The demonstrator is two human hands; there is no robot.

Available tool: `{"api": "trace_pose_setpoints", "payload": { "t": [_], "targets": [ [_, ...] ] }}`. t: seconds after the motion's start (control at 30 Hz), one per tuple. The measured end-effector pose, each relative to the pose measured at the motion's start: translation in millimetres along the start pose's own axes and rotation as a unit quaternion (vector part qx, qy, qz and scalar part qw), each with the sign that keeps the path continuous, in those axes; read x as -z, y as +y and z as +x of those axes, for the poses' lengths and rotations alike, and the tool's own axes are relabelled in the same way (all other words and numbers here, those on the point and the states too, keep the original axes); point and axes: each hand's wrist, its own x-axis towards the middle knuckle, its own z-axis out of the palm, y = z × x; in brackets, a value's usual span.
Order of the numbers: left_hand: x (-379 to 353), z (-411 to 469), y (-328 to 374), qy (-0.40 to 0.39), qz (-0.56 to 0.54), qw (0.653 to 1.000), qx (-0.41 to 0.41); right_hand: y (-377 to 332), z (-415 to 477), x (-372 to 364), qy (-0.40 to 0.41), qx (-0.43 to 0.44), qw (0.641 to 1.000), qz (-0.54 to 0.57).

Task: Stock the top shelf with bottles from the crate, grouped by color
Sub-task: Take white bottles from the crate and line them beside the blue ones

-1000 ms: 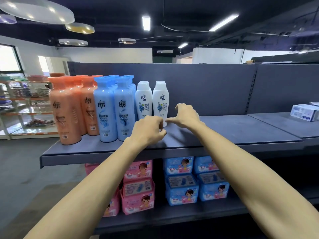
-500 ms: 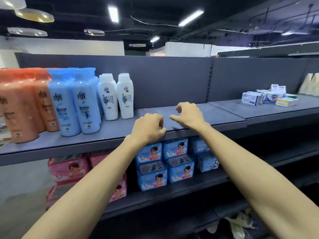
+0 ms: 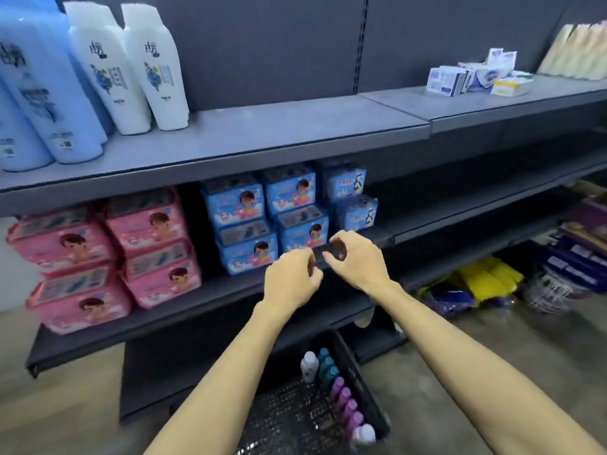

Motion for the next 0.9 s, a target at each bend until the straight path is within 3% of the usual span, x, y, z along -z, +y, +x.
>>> {"api": "trace_pose_setpoints", "payload": {
  "t": [0.3,0.57,0.9],
  "targets": [
    [-108,-100,-25,-0.102,-0.043,0.986,0.127,73,-85,-93,-0.155,-0.126,0.980,0.012],
    [-185,-171,-56,-0.191,-0.053,0.957,0.212,127,-150,-191,-0.285,-0.233,0.929,0.018],
    [-289,-202,-123,-0.232,-0.041,0.930,0.282,175,-163,-344,-0.345,-0.239,0.907,0.025]
  ]
}}
